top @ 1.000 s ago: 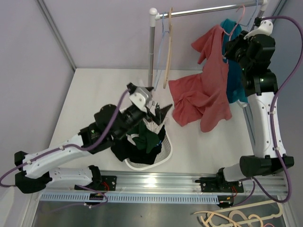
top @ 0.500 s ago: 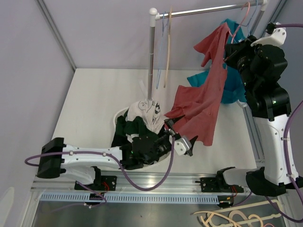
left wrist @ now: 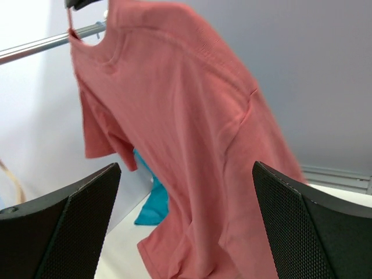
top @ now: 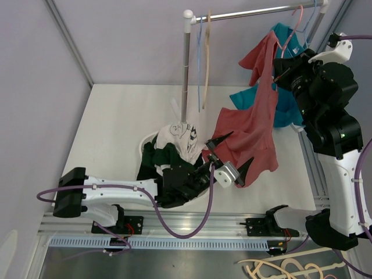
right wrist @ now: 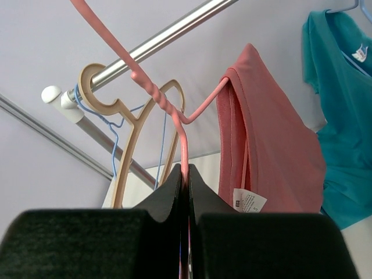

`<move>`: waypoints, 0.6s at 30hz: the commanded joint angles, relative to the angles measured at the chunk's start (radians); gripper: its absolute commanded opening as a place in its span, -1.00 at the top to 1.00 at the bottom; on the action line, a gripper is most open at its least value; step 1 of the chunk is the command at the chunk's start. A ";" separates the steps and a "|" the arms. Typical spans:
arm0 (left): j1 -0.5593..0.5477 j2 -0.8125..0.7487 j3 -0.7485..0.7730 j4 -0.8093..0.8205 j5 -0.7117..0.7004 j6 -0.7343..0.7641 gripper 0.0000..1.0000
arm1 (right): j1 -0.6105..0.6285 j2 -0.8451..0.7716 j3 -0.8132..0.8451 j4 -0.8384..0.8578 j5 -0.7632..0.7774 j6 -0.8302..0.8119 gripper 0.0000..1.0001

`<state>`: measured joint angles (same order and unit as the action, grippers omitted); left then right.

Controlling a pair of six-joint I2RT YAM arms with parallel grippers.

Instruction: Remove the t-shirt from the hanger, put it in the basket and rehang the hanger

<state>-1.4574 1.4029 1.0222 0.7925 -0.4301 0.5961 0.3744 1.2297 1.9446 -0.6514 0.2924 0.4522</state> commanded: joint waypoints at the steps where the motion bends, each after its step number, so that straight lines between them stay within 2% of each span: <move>1: -0.003 0.033 0.062 0.019 0.059 -0.047 -0.99 | 0.017 -0.016 0.005 0.064 0.008 0.014 1.00; 8: -0.003 0.056 0.091 -0.029 0.132 -0.110 -0.99 | 0.021 -0.001 0.014 0.068 0.007 0.002 1.00; 10: 0.002 0.086 0.105 -0.030 0.113 -0.108 -0.99 | 0.024 -0.001 0.014 0.068 0.001 0.000 1.00; 14: 0.049 0.125 0.168 -0.126 0.149 -0.176 -0.95 | 0.026 -0.007 0.014 0.072 -0.016 0.003 1.00; 17: 0.098 0.149 0.206 -0.194 0.209 -0.238 -0.68 | 0.027 -0.007 0.025 0.072 -0.019 0.002 1.00; 18: 0.110 0.157 0.216 -0.231 0.234 -0.267 -0.46 | 0.027 -0.006 0.031 0.072 -0.022 -0.001 1.00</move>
<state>-1.3926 1.5402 1.1725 0.6342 -0.2825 0.4339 0.3954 1.2362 1.9404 -0.6537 0.2810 0.4519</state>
